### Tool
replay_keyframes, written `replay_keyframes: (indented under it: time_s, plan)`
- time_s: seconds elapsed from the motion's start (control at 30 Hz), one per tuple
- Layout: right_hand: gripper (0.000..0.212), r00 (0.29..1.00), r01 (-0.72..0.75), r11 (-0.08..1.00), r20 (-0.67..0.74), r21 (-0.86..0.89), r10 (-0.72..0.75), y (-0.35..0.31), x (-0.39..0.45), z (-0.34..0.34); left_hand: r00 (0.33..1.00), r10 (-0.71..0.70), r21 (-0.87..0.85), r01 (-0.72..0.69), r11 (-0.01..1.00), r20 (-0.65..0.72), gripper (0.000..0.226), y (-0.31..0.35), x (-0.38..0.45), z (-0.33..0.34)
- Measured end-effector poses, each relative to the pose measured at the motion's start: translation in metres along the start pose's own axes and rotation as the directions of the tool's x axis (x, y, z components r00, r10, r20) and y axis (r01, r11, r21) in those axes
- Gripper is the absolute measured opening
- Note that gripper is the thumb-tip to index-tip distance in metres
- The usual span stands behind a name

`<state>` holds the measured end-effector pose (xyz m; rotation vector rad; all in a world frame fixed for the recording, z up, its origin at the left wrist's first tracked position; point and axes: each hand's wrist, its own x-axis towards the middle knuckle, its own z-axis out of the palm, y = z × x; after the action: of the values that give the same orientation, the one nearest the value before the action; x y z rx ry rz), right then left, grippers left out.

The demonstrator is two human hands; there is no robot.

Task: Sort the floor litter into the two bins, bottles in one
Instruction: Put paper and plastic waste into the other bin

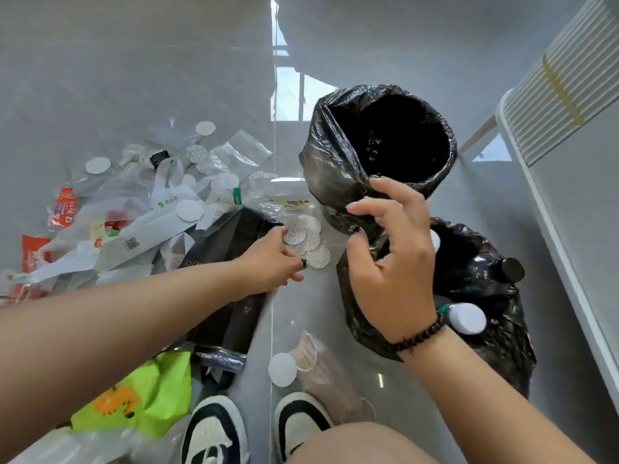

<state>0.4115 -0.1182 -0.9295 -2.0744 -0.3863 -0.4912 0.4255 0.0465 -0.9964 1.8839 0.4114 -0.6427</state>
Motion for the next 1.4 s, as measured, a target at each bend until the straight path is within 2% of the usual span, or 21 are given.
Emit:
replay_keyframes:
  time_s: [0.17,0.3,0.4,0.47,0.53,0.6,0.7,0.77,0.87,1.0,1.1,1.17,1.3,1.4]
  plan:
    - [0.018,0.961,-0.198,0.976,0.211,0.086,0.176,-0.024,0.021,0.071,0.994,-0.075,-0.081,0.068,0.994,-0.080,0.071,-0.037,-0.002,-0.044]
    - [0.011,0.836,-0.362,0.930,0.420,-0.061,0.353,-0.022,0.042,0.129,0.976,-0.137,-0.219,0.098,0.971,-0.172,0.049,-0.077,-0.008,-0.070]
    - [0.012,0.727,-0.398,0.892,0.520,-0.212,0.448,-0.010,0.044,0.169,0.935,-0.215,-0.363,0.104,0.926,-0.281,0.043,-0.110,-0.009,-0.081]
    - [0.021,0.631,-0.348,0.871,0.601,-0.346,0.490,0.001,0.028,0.185,0.912,-0.280,-0.431,0.132,0.893,-0.299,0.039,-0.131,-0.016,-0.079]
    - [0.021,0.523,-0.246,0.861,0.687,-0.445,0.505,0.018,-0.001,0.191,0.905,-0.317,-0.455,0.165,0.875,-0.282,0.035,-0.148,-0.026,-0.069]
    - [0.025,0.390,-0.127,0.834,0.746,-0.538,0.540,0.038,-0.039,0.191,0.901,-0.345,-0.470,0.193,0.861,-0.262,0.034,-0.164,-0.035,-0.056]
    - [0.045,0.202,0.049,0.759,0.751,-0.649,0.629,0.070,-0.091,0.180,0.895,-0.374,-0.484,0.221,0.847,-0.245,0.032,-0.183,-0.046,-0.041]
    - [0.060,0.140,0.093,0.706,0.711,-0.702,0.689,0.086,-0.122,0.167,0.898,-0.383,-0.490,0.238,0.838,-0.218,0.031,-0.193,-0.056,-0.030]
    - [0.081,0.148,-0.004,0.664,0.657,-0.747,0.739,0.099,-0.154,0.147,0.901,-0.387,-0.472,0.260,0.842,-0.194,0.031,-0.202,-0.069,-0.018]
    - [0.090,0.180,-0.084,0.655,0.635,-0.751,0.751,0.106,-0.177,0.134,0.911,-0.373,-0.460,0.259,0.849,-0.175,0.033,-0.202,-0.079,-0.010]
    - [0.088,0.258,0.043,0.625,0.613,-0.780,0.747,0.107,-0.185,0.133,0.916,-0.362,-0.441,0.257,0.860,-0.172,0.030,-0.201,-0.083,-0.004]
    - [0.091,0.276,0.119,0.604,0.610,-0.788,0.743,0.106,-0.190,0.136,0.919,-0.354,-0.431,0.253,0.866,-0.172,0.029,-0.201,-0.087,-0.002]
    - [0.081,0.291,0.089,0.596,0.593,-0.798,0.751,0.102,-0.195,0.151,0.909,-0.366,-0.448,0.247,0.859,-0.201,0.026,-0.205,-0.097,-0.001]
    - [0.063,0.258,0.080,0.601,0.599,-0.795,0.758,0.103,-0.196,0.165,0.891,-0.400,-0.492,0.255,0.832,-0.215,0.025,-0.210,-0.105,-0.004]
